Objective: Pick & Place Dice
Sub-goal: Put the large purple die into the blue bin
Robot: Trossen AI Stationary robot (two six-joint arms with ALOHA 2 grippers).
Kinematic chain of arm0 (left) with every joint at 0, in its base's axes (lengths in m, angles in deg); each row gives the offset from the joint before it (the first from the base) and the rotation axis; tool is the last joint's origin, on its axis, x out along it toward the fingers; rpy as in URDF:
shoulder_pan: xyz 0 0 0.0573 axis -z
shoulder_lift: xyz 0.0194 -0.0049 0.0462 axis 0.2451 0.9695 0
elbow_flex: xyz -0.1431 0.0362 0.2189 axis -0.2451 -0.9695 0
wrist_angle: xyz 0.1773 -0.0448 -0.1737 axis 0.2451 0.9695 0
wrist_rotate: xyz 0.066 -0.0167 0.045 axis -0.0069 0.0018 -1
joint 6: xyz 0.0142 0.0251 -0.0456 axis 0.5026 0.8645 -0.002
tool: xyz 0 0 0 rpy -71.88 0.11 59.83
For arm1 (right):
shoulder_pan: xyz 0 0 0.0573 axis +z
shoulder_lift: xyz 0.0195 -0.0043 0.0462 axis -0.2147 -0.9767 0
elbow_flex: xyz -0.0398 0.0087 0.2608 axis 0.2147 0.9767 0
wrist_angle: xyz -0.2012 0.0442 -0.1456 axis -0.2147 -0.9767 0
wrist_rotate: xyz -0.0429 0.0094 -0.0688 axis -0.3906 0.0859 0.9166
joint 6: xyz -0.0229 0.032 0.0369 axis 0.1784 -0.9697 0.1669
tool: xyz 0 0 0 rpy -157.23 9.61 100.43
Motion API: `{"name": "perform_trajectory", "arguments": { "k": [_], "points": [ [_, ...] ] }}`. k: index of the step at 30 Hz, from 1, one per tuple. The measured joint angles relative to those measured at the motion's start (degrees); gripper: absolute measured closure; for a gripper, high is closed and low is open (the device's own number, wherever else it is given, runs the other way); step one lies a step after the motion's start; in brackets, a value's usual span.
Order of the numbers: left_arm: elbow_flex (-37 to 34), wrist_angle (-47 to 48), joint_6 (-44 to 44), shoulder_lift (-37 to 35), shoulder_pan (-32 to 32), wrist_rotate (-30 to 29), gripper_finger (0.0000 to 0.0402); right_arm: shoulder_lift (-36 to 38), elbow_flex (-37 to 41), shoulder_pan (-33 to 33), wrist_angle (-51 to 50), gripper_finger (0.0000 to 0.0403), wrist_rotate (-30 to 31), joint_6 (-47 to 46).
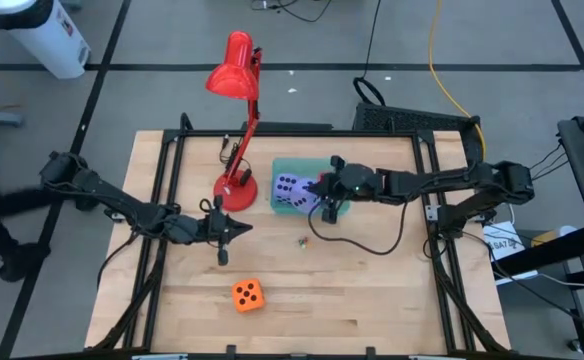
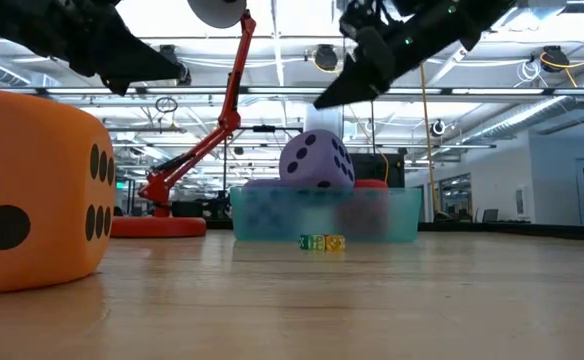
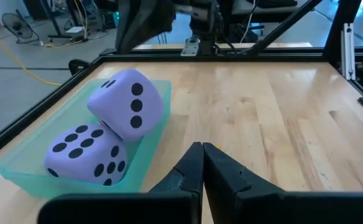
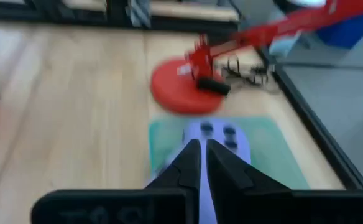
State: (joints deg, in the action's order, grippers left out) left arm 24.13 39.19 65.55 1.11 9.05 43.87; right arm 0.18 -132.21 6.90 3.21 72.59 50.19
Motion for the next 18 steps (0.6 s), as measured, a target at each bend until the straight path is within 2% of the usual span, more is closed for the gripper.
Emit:
{"name": "perform_trajectory", "arguments": {
  "k": [4,9,15,18],
  "points": [
    [0.0,0.0,0.37,0.0,0.0,0.0,0.0398,-0.36,-0.68,-1.84,0.76,0.04,-2.18,-0.94],
    [0.0,0.06,0.35,0.0,0.0,0.0,0.0383,-3.2,-0.66,-4.32,-1.7,0.0402,-9.02,-4.21],
    [0.0,0.28,-0.49,0.0,0.0,0.0,0.0397,-7.44,-0.91,-5.18,-2.74,0.0402,-8.78,-5.0],
    [0.0,0.29,-0.54,0.0,0.0,0.0,0.0392,-8.7,-0.96,-5.15,-2.7,0.0403,-8.51,-5.06]
  ]
}}
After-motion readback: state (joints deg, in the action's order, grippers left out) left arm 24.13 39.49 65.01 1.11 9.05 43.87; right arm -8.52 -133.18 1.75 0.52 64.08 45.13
